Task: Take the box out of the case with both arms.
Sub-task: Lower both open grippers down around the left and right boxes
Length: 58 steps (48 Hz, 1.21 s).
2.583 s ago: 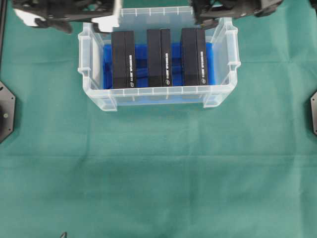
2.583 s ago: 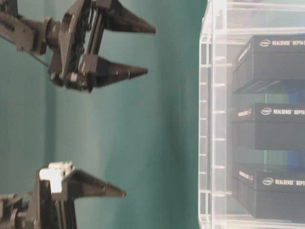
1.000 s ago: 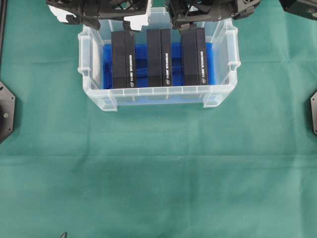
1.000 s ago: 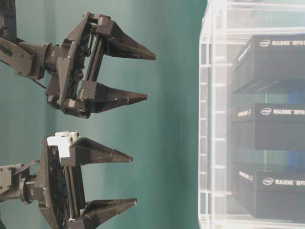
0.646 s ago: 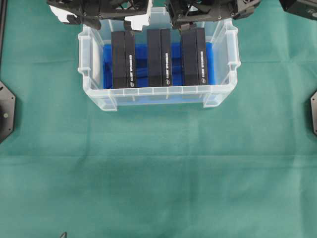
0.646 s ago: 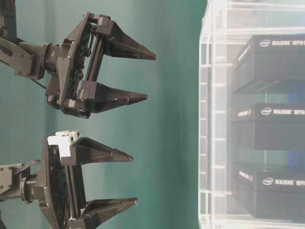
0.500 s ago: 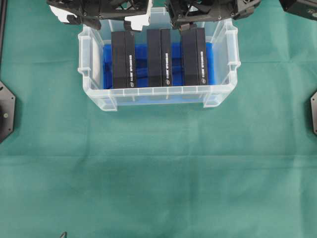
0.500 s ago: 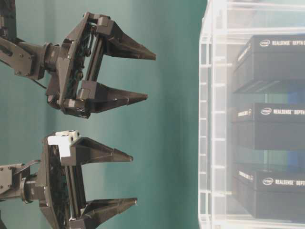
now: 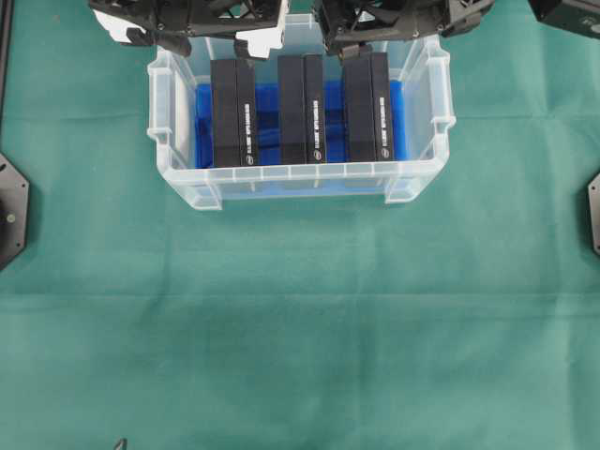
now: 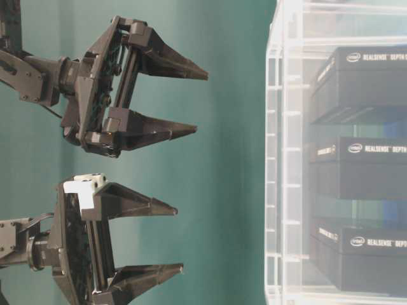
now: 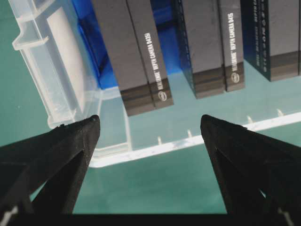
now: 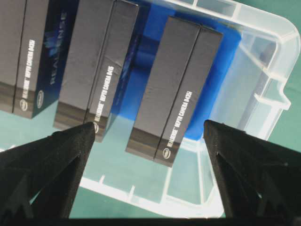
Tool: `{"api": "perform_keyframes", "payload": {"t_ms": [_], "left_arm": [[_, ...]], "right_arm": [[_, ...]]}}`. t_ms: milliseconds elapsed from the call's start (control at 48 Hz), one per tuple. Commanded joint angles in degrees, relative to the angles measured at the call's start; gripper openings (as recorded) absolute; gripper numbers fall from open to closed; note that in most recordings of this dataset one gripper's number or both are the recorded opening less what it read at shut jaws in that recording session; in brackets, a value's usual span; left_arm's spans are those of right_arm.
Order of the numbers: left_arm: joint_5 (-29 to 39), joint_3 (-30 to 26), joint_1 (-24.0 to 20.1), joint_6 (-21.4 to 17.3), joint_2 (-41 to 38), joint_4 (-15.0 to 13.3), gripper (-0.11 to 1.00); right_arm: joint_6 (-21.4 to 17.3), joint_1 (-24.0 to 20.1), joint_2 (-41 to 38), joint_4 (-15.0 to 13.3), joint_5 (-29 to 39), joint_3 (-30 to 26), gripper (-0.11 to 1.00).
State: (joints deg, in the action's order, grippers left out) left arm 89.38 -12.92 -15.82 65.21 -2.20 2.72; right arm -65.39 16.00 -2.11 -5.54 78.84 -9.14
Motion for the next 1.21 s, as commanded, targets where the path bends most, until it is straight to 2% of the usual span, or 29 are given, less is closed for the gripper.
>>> {"api": "perform_keyframes", "payload": {"t_ms": [0,792,1188], "left_arm": [[-0.18,-1.05,0.0,-0.09,0.79,0.26,0.91],[-0.09,-0.79,0.0,-0.62,0.79,0.26,0.91],[-3.16,3.08,0.0,-0.26,1.14,0.7,0.91]], "right_arm": [[0.0,-0.09,0.7,-0.09,-0.09,-1.32,0.95],[0.09,-0.09,0.7,-0.18,0.79,-1.32,0.95],[0.0,-0.18,-0.18,-0.18,0.79,0.26,0.95]]}}
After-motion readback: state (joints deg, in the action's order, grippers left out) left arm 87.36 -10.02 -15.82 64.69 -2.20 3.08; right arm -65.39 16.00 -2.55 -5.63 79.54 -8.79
